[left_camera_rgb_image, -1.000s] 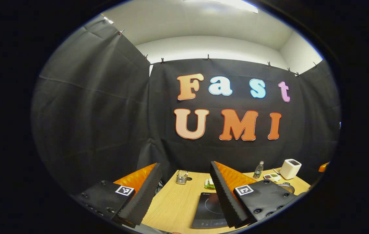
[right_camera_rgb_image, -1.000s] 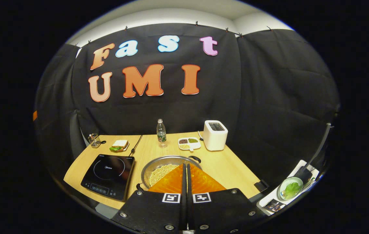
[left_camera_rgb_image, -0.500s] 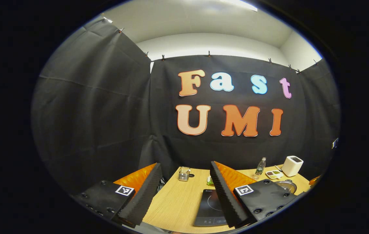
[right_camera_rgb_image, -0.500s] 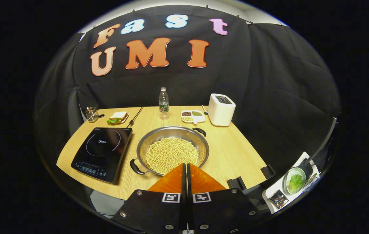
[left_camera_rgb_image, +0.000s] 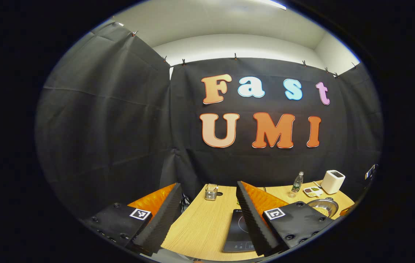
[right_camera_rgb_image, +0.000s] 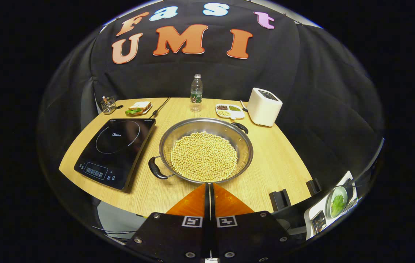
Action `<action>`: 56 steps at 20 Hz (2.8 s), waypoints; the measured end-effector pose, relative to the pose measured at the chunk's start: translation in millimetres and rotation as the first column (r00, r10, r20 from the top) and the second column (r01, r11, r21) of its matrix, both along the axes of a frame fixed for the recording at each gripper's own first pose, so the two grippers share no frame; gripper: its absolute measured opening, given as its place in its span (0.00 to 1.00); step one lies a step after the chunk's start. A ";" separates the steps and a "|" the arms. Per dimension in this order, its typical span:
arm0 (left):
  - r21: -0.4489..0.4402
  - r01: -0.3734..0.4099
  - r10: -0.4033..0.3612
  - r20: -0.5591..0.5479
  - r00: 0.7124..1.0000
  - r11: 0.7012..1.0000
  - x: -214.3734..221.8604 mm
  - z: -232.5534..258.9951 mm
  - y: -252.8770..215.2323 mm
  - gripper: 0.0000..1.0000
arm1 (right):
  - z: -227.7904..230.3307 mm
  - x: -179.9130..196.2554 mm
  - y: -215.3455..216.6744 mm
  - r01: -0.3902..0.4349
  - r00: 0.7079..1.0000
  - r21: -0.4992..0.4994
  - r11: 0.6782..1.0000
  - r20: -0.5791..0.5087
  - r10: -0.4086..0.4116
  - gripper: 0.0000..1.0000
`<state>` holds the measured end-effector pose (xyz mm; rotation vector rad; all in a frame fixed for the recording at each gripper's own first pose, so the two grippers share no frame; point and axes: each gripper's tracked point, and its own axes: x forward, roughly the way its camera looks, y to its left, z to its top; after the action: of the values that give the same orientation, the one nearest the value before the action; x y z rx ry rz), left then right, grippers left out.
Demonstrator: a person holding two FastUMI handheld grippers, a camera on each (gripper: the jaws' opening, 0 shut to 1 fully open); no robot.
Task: First push the handle of the pot to place it horizontally, then grasp the pot with both hands and set it on the induction cooktop.
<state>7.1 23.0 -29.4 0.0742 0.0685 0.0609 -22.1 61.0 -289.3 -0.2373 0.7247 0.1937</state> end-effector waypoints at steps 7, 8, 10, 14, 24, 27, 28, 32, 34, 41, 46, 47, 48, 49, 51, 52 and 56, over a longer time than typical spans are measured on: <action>-0.004 -0.040 0.040 -0.016 0.999 0.999 0.8 -8.2 14.4 0.97 | -29.1 1.2 19.6 -0.041 0.996 -0.010 0.999 -0.078 0.040 0.00; -0.005 -0.045 0.045 -0.019 0.999 0.999 1.7 -9.1 16.3 0.97 | -34.3 -0.9 22.0 -0.048 0.995 -0.011 0.999 -0.092 0.047 0.00; -0.007 -0.056 0.056 -0.023 0.998 0.998 2.8 -10.2 20.5 0.97 | -41.0 -2.2 28.5 -0.064 0.991 -0.014 0.998 -0.116 0.062 0.00; 0.003 -0.080 0.080 -0.027 0.996 0.997 1.9 -11.9 26.5 0.97 | -56.2 -0.1 42.0 -0.101 0.983 -0.025 0.995 -0.154 0.096 0.00; 0.010 -0.156 0.157 -0.032 0.987 0.988 -3.6 -12.5 52.5 0.97 | -87.9 1.7 63.5 -0.176 0.951 -0.077 0.981 -0.270 0.149 0.00; 0.018 -0.184 0.185 -0.030 0.982 0.983 -8.5 -13.5 62.7 0.97 | -90.7 8.0 77.7 -0.188 0.946 -0.063 0.980 -0.280 0.163 0.00; 0.014 -0.193 0.193 -0.029 0.981 0.981 -8.8 -12.9 65.8 0.97 | -90.7 9.8 80.8 -0.193 0.945 -0.061 0.979 -0.281 0.168 0.00; -0.005 -0.212 0.211 -0.026 0.977 0.977 -14.2 -11.3 72.0 0.97 | -95.4 15.6 88.7 -0.217 0.938 -0.071 0.974 -0.291 0.187 0.00; 0.006 -0.221 0.221 -0.023 0.975 0.975 -15.2 -9.9 75.9 0.97 | -96.4 17.0 93.7 -0.224 0.936 -0.064 0.973 -0.294 0.196 0.00; 0.004 -0.230 0.230 -0.022 0.973 0.973 -15.9 -10.1 80.0 0.97 | -98.5 22.5 107.9 -0.242 0.931 -0.053 0.969 -0.293 0.216 0.00; 0.018 -0.233 0.233 -0.013 0.972 0.972 -15.0 -7.1 82.5 0.97 | -100.9 26.6 116.0 -0.237 0.931 -0.039 0.971 -0.294 0.216 0.00; 0.018 -0.233 0.233 -0.012 0.972 0.972 -14.5 -7.2 82.8 0.97 | -101.0 27.8 118.0 -0.233 0.932 -0.036 0.972 -0.295 0.212 0.00; 0.017 -0.234 0.234 -0.013 0.972 0.972 -14.1 -7.0 83.0 0.97 | -101.4 28.4 120.0 -0.229 0.932 -0.031 0.973 -0.295 0.210 0.00; 0.016 -0.233 0.233 -0.014 0.972 0.972 -14.1 -7.7 83.4 0.97 | -101.4 30.1 122.2 -0.226 0.933 -0.028 0.974 -0.295 0.208 0.00; 0.020 -0.232 0.233 -0.016 0.972 0.972 -14.5 -9.0 84.4 0.97 | -102.3 32.2 126.6 -0.225 0.933 -0.024 0.974 -0.295 0.208 0.00; 0.024 -0.233 0.234 -0.015 0.972 0.972 -14.2 -9.6 85.2 0.97 | -102.3 33.5 128.4 -0.227 0.933 -0.025 0.973 -0.294 0.210 0.00; 0.021 -0.222 0.222 0.007 0.975 0.975 -12.6 -6.3 83.0 0.97 | -104.0 37.4 134.6 -0.223 0.933 -0.020 0.975 -0.294 0.207 0.00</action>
<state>-5.5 106.0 -35.7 0.0875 0.0716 0.2856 15.3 195.6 -393.2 -0.3443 0.9974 0.4252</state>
